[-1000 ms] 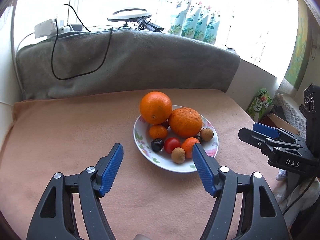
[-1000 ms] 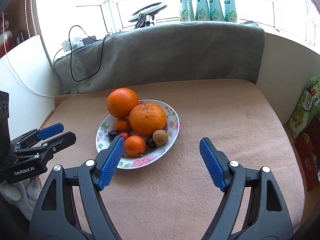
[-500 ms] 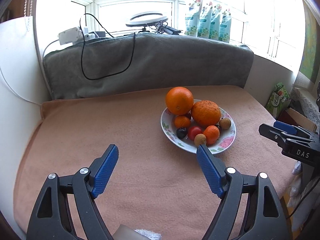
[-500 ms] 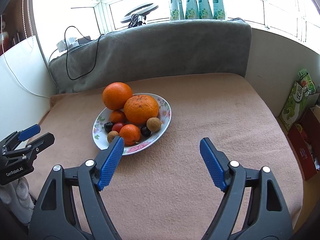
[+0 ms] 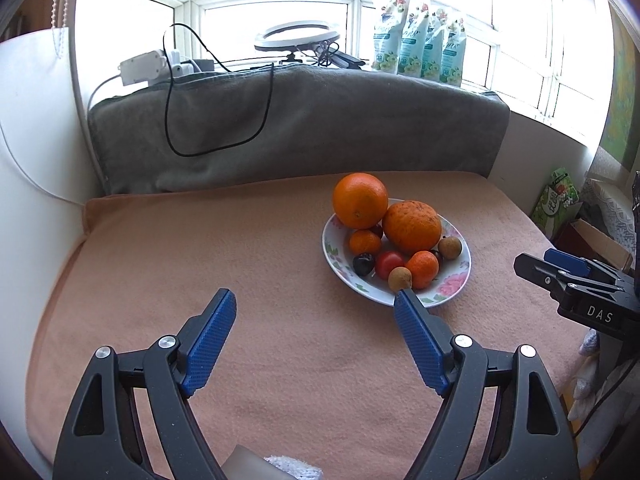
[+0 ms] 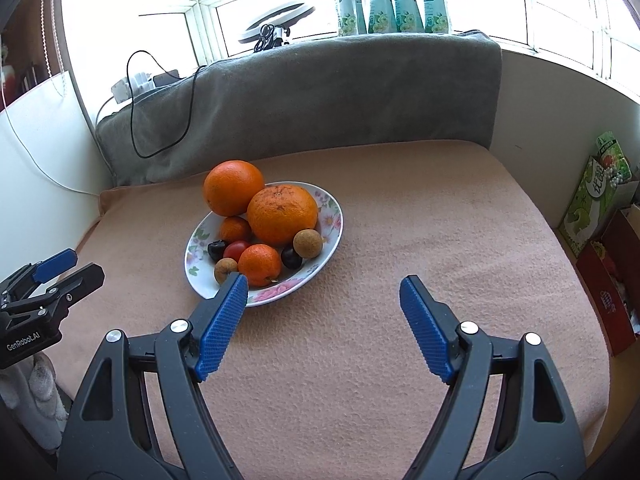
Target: Organize fruits
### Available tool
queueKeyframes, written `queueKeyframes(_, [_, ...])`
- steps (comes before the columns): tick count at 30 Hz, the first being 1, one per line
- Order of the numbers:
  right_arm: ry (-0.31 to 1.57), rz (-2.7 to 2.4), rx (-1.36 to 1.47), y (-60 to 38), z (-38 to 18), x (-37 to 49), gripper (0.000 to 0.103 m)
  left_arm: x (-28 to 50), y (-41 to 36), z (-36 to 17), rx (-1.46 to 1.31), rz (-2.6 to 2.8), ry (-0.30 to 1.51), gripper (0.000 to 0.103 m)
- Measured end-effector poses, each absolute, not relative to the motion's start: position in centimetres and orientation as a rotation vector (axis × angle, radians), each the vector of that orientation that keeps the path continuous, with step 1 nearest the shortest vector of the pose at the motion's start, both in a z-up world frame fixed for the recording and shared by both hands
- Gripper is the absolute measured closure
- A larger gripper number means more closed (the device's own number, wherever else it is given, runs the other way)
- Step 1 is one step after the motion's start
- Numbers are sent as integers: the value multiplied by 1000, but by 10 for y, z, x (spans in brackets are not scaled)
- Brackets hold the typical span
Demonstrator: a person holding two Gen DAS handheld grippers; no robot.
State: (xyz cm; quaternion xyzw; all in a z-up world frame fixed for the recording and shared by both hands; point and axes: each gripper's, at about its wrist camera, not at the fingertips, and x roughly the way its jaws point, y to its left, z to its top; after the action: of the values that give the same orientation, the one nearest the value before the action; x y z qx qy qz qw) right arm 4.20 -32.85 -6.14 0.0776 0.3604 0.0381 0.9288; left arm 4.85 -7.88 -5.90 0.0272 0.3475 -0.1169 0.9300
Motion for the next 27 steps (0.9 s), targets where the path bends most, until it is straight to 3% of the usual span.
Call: queueKeyframes(27, [751,81,170,-327,-66,43,22,47,-80,-56,53,-248,706,21])
